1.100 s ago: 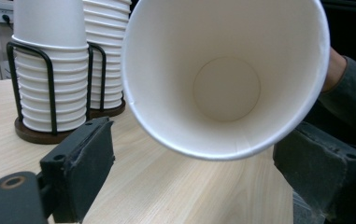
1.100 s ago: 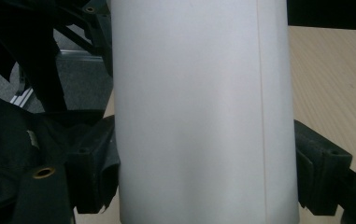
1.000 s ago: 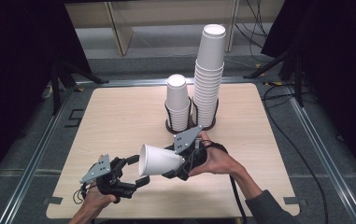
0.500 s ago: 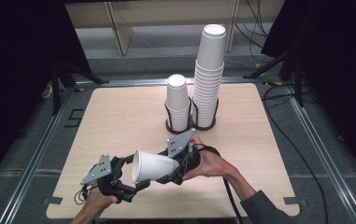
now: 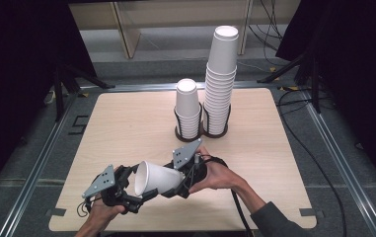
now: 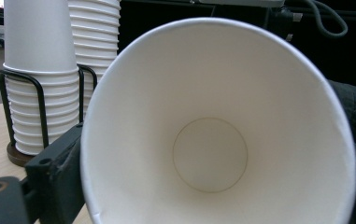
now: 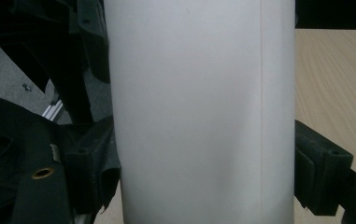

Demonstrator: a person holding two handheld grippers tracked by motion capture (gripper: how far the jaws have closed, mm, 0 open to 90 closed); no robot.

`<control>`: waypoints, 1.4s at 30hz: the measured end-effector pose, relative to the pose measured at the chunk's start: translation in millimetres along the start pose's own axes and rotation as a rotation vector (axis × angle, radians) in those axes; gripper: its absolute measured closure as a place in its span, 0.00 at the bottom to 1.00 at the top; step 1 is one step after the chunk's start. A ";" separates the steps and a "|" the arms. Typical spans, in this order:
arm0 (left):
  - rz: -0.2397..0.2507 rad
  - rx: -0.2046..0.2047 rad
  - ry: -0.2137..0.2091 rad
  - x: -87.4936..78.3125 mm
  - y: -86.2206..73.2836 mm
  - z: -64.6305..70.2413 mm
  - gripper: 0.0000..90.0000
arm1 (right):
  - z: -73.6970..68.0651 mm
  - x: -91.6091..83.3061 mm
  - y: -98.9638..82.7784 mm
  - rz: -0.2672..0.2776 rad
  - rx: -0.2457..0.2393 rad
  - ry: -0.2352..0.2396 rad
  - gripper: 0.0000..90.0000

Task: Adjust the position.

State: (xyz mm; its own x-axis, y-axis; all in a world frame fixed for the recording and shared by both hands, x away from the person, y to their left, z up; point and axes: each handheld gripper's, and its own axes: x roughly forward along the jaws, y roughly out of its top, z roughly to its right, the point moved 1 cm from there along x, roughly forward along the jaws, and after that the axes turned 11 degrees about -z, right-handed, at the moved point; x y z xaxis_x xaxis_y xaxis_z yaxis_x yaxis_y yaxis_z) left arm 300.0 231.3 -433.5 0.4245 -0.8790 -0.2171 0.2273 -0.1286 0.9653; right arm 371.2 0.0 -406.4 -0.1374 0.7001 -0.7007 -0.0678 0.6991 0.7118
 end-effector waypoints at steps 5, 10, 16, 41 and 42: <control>-0.020 0.013 0.022 -0.2 1.6 0.4 0.09 | 1.2 2.7 -0.9 -0.011 0.020 -0.004 0.22; -0.054 0.024 0.059 -1.6 2.0 -2.5 0.10 | -0.8 -0.1 -1.4 -0.079 0.036 -0.085 0.18; -0.139 0.061 0.108 0.0 1.9 -2.4 0.10 | -7.5 -12.2 3.0 -0.156 -0.008 -0.186 0.18; -0.158 0.077 0.071 4.6 3.7 4.8 0.08 | -11.1 19.2 12.1 -0.206 -0.089 -0.154 0.24; -0.138 0.070 0.070 3.4 3.9 4.1 0.08 | -10.2 18.8 11.7 -0.189 -0.081 -0.145 0.24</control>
State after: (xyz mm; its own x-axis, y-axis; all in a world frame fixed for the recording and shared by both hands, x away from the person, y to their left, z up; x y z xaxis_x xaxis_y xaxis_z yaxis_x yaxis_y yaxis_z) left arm 298.7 225.9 -429.8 0.4539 -0.8172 -0.3553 0.2271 -0.2795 0.9329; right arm 357.7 19.9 -410.7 0.0285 0.5754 -0.8174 -0.1584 0.8100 0.5647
